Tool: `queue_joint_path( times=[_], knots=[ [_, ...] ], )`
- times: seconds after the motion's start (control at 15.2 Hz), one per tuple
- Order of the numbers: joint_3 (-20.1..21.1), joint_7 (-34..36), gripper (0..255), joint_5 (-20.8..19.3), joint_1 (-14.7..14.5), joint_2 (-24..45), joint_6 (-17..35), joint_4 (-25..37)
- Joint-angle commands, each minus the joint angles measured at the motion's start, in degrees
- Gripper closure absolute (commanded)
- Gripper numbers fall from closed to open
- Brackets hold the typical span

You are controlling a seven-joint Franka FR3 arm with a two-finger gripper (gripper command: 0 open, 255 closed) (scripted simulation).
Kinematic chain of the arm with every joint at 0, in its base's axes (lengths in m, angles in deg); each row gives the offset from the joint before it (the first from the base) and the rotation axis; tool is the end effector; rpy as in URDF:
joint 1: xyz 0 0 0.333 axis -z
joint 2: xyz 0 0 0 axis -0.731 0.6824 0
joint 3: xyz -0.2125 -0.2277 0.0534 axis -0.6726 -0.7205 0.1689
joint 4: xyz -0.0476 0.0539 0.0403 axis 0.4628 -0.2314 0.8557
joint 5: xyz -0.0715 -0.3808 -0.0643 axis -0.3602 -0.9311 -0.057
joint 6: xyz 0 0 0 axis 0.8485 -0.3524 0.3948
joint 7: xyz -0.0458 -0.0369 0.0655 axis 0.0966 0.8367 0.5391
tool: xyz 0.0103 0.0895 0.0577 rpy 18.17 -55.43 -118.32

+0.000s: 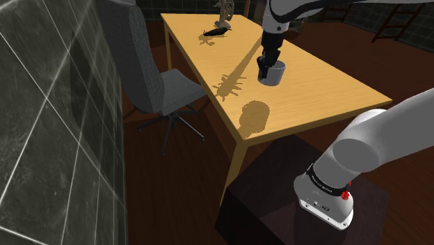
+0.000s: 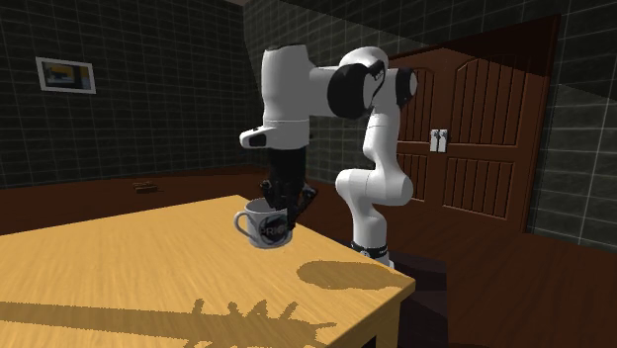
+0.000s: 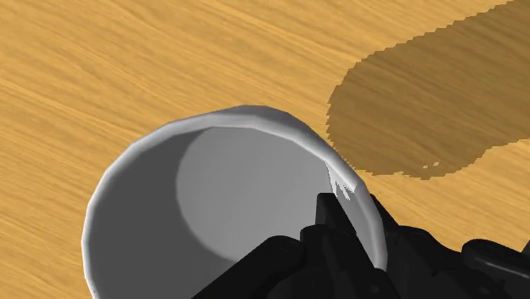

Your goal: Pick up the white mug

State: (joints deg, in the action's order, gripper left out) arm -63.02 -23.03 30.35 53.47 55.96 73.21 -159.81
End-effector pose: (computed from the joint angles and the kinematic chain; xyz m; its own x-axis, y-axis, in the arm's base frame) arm 0.4067 -0.0752 0.4866 0.9961 -0.0048 -0.0879 0.0002 -0.9984 0.0571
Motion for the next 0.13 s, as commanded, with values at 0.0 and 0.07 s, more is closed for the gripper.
queue_joint_path(
  times=[0.0,0.07],
  knots=[
    [-0.1,-0.2,255,0.0,0.1,-0.2,-0.9,0.7],
    [-0.1,-0.2,255,0.0,0.1,-0.2,-0.9,0.7]
  ],
)
